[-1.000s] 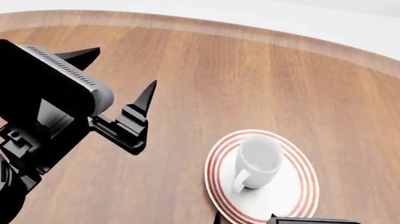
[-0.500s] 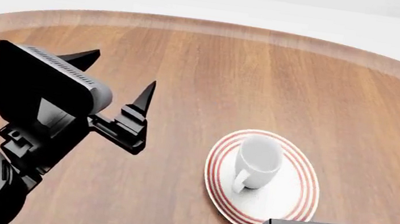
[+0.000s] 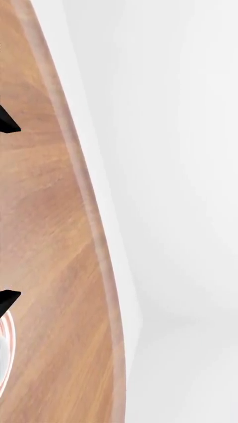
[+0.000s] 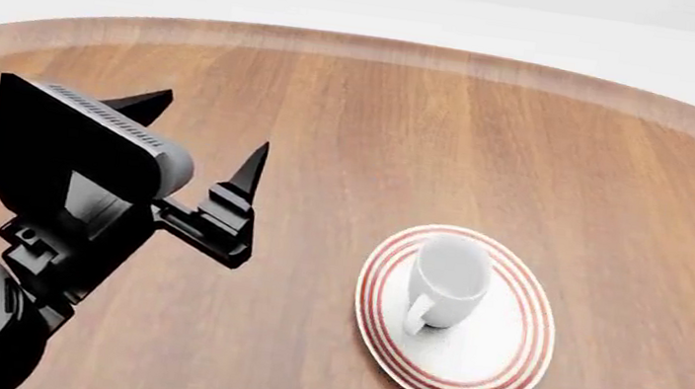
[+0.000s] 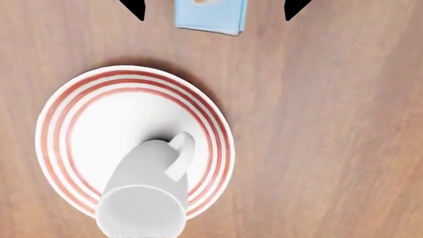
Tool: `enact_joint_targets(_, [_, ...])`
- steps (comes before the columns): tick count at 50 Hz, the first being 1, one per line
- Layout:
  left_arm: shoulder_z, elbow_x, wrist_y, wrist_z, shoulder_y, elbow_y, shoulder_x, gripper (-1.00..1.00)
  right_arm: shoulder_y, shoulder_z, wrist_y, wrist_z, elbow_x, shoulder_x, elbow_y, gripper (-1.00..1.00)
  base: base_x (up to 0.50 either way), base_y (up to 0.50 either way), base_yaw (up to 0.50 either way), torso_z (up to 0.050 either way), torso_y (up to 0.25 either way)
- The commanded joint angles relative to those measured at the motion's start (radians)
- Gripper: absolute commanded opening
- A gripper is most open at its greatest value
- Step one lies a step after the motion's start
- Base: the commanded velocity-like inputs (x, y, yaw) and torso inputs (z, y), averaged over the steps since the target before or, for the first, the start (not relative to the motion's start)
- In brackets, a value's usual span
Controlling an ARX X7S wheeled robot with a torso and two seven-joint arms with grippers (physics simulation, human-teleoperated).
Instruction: Pick up the white mug and put it on the plate, and put the chocolate pudding to the right of the plate.
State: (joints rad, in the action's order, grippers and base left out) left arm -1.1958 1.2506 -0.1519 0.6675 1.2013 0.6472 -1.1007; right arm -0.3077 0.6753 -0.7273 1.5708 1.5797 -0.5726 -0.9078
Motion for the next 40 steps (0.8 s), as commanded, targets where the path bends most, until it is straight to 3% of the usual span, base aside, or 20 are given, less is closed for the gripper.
enact_joint_targets(1, [0.027,-0.011,0.024,-0.027,-0.012,-0.001,0.021,1.0,0.063,-0.059,-0.077,0.0,-0.019,0.069,0.006,1.0,0.0,0.0,0.0,0.0,0.0])
enact_joint_targets(40, [0.032,-0.005,0.033,-0.03,-0.03,-0.012,0.017,1.0,0.11,-0.074,-0.038,-0.039,-0.038,0.063,0.036,1.0,0.0,0.0,0.0,0.0,0.0])
